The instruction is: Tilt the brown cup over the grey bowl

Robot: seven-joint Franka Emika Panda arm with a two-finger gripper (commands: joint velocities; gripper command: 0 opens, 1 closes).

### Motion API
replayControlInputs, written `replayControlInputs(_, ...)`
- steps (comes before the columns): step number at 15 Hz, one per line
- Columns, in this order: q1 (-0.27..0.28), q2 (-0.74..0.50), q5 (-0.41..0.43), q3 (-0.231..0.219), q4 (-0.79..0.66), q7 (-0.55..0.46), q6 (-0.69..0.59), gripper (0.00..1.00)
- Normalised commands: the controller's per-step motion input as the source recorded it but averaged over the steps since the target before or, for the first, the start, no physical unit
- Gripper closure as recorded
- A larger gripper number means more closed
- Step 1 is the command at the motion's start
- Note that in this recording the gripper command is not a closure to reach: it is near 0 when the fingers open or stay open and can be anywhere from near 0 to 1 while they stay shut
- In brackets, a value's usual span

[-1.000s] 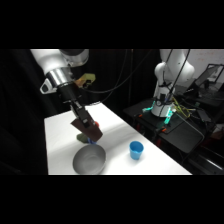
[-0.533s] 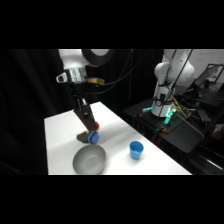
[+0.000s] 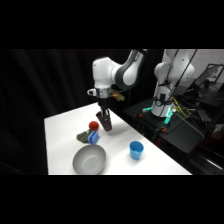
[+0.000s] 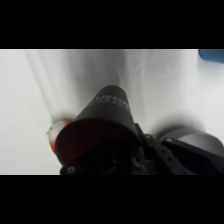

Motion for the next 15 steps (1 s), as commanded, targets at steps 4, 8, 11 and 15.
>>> replayControlInputs(4,-0.022,-0.16,0.188,0.001,-0.42,-0.12,0.55,0.07)
replayControlInputs(8,-0.079,0.03,0.318,0.106,-0.07,-0.22,0.46,0.07)
replayControlInputs(11,-0.078,0.04,0.262,0.154,-0.04,-0.21,0.37,0.07)
replayControlInputs(15,-0.158,0.0,0.258,0.259,0.0,-0.4,-0.01,0.0)
